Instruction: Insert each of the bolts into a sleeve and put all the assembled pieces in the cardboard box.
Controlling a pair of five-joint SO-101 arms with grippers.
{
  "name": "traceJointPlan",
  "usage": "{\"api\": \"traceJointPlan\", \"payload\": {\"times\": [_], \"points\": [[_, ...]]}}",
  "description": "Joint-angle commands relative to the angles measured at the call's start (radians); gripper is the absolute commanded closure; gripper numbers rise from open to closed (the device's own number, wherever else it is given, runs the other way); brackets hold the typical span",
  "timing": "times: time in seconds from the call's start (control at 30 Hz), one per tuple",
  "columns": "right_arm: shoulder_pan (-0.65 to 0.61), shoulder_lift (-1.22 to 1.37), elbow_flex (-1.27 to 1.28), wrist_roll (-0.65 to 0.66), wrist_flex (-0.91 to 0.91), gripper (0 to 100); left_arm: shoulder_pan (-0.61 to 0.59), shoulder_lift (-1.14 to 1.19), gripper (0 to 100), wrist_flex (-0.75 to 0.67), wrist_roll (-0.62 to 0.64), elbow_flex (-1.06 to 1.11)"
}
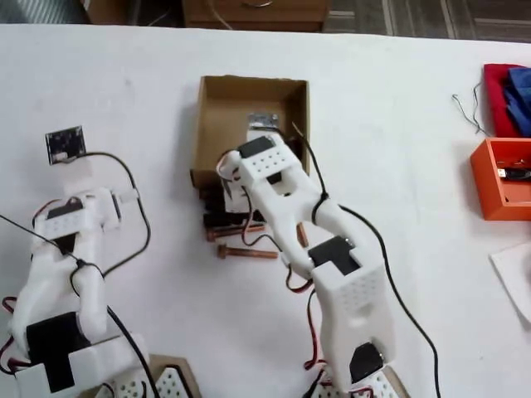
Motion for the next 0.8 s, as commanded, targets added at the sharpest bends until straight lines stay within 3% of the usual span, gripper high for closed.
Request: {"api": "traceJointPlan", "payload": {"times": [0.0,0.13,0.4,0.5,0.77], "points": [[-0.012,0.002,-0.011,0.109,-0.004,97.2,0.005,-0.005,96,-0.014,0.006,-0.031],[-0.016,-0.001,-0.012,0.262,0.033,97.4,0.005,-0.005,96,-0.014,0.006,-0.031],[-0.018,-0.271,0.097,0.284,0.108,97.4,0.005,-0.005,96,-0.014,0.006,-0.031],[-0.038,-0.446,0.226,0.315,0.073,97.4,0.005,-0.005,96,-0.014,0.006,-0.031],[-0.016,-0.811,0.732,0.594,-0.137,97.5,0.005,-0.005,96,-0.014,0.006,-0.031]]}}
